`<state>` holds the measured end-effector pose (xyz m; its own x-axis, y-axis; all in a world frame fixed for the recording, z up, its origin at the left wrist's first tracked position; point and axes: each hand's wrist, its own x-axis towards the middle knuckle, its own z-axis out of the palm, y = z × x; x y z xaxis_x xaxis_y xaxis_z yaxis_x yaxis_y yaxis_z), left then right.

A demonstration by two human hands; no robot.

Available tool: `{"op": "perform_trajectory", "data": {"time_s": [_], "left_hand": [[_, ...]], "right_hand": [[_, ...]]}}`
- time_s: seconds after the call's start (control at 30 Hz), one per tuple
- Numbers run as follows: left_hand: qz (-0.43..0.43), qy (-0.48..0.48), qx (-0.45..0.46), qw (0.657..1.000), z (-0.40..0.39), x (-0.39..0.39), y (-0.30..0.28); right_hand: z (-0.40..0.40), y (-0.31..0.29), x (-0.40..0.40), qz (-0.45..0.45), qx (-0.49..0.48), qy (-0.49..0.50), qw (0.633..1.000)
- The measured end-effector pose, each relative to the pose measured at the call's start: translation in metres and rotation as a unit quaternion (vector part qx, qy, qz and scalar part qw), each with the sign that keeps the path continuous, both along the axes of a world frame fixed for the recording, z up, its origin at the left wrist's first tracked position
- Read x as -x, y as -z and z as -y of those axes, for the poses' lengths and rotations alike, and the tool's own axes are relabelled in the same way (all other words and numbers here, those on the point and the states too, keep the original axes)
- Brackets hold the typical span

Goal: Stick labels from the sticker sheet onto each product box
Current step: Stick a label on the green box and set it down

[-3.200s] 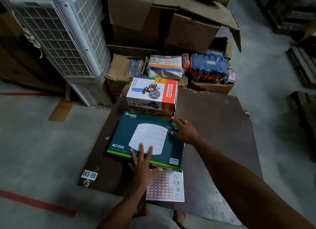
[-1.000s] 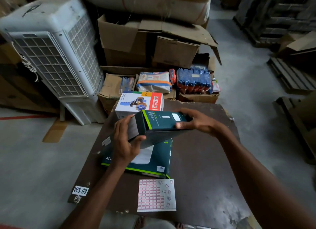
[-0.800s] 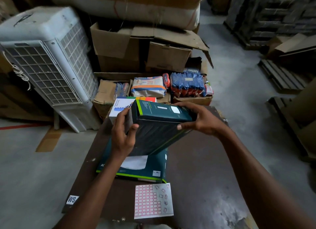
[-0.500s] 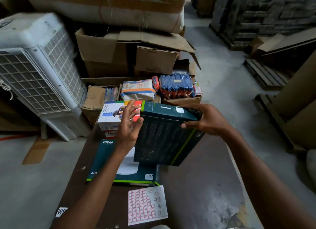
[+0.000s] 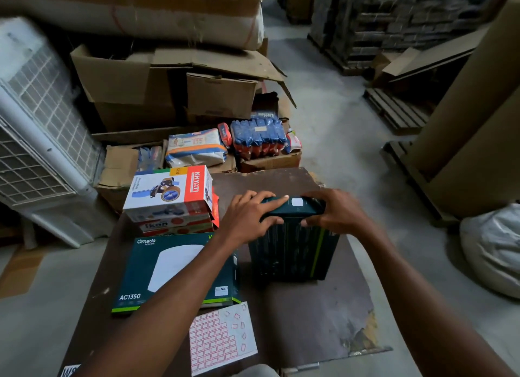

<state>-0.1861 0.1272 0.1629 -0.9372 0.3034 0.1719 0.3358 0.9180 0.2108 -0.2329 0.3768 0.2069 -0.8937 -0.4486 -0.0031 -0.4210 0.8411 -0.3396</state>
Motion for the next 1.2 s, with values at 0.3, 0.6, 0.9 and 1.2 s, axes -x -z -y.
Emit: {"op": "perform_trajectory", "data": {"time_s": [0.3, 0.6, 0.9, 1.2], "left_hand": [[-0.03, 0.02, 0.042, 0.998, -0.029, 0.011, 0.013], [-0.062, 0.027, 0.072, 0.995, -0.033, 0.007, 0.027], [-0.04, 0.018, 0.061, 0.997, -0.04, 0.008, 0.02], [-0.046, 0.058, 0.032, 0.997, -0.038, 0.011, 0.024]], "right_hand": [[-0.027, 0.041, -0.01, -0.025, -0.009, 0.038, 0.999], [-0.015, 0.086, -0.055, -0.181, -0.043, 0.101, 0.977], [-0.014, 0.091, -0.052, -0.19, -0.047, 0.106, 0.975], [0.021, 0.106, -0.098, -0.323, 0.14, 0.13, 0.927]]}}
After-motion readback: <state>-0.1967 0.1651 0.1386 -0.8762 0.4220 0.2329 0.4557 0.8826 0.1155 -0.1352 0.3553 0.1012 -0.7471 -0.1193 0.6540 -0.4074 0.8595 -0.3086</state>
